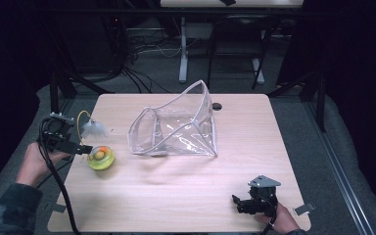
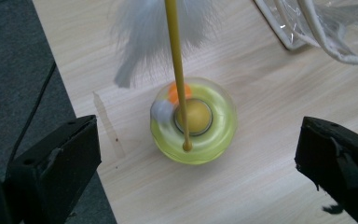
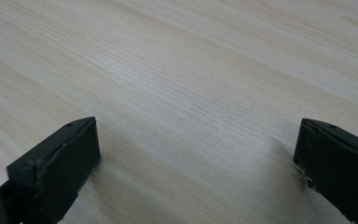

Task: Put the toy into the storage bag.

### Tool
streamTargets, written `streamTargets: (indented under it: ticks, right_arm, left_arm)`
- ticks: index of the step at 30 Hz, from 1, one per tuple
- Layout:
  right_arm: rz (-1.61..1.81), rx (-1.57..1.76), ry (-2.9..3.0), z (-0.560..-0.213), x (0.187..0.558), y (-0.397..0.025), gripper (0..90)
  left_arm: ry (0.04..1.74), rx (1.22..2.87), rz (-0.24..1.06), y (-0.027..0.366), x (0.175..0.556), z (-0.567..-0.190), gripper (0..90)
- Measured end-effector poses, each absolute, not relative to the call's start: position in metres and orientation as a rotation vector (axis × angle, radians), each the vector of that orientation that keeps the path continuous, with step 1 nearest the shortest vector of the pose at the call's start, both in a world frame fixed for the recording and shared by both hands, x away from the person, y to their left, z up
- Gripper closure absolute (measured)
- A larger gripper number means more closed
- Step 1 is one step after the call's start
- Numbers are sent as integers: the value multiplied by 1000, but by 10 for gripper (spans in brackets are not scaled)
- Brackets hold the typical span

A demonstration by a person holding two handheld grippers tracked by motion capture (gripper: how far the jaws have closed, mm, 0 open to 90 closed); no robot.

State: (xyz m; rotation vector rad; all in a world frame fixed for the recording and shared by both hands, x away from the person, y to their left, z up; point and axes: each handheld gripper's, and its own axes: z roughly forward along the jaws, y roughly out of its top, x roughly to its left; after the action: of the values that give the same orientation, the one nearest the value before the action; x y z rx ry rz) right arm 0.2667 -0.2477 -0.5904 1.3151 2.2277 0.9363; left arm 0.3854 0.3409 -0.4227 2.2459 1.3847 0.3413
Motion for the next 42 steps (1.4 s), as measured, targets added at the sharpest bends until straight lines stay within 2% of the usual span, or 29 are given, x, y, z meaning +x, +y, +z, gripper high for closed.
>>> streamTargets:
  ticks: [2, 4, 5, 7, 8, 11, 19, 20, 23, 26, 27, 34, 35, 36, 42]
  right_arm:
    - [936, 1315, 2227, -590, 267, -248, 0]
    - [937, 1315, 2227, -590, 267, -248, 0]
    - [937, 1315, 2227, -590, 267, -248, 0]
    - [937, 1315, 2228, -590, 267, -248, 0]
    - [936, 1314, 2228, -590, 267, -248, 0]
    - [936, 1315, 2228, -590, 267, -248, 0]
    - [937, 1315, 2228, -590, 267, -248, 0]
    - [936, 1314, 2228, -590, 267, -248, 0]
    - [932, 1312, 2230, -590, 267, -248, 0]
    - [933, 1312, 2230, -590, 267, -248, 0]
    - [933, 1312, 2229, -590, 267, -248, 0]
    - [932, 1312, 2230, -590, 267, -248, 0]
    - [932, 1312, 2230, -590, 267, -248, 0]
    - [932, 1312, 2230, -590, 267, -248, 0]
    - [925, 1309, 2232, -590, 267, -248, 0]
  left_arm:
    - [1386, 2242, 345, 341, 386, -421, 1]
    - [1382, 2238, 345, 341, 388, -417, 64]
    - [1379, 2237, 351, 341, 389, -415, 64]
    - [1371, 2236, 354, 341, 391, -409, 168]
    - [1371, 2236, 354, 341, 391, -409, 172]
    - [1360, 2238, 371, 340, 394, -401, 283]
    - [1352, 2250, 366, 339, 400, -394, 456]
    - [1352, 2259, 366, 338, 401, -393, 456]
    - [1357, 2268, 348, 338, 404, -393, 561]
    - [1370, 2271, 344, 337, 405, -393, 598]
    - [1367, 2271, 340, 338, 406, -393, 642]
    - [1395, 2269, 328, 341, 411, -400, 779]
    - [1394, 2257, 321, 341, 411, -400, 779]
    - [1398, 2255, 319, 342, 411, -402, 848]
    - [1397, 2257, 329, 343, 410, -401, 880]
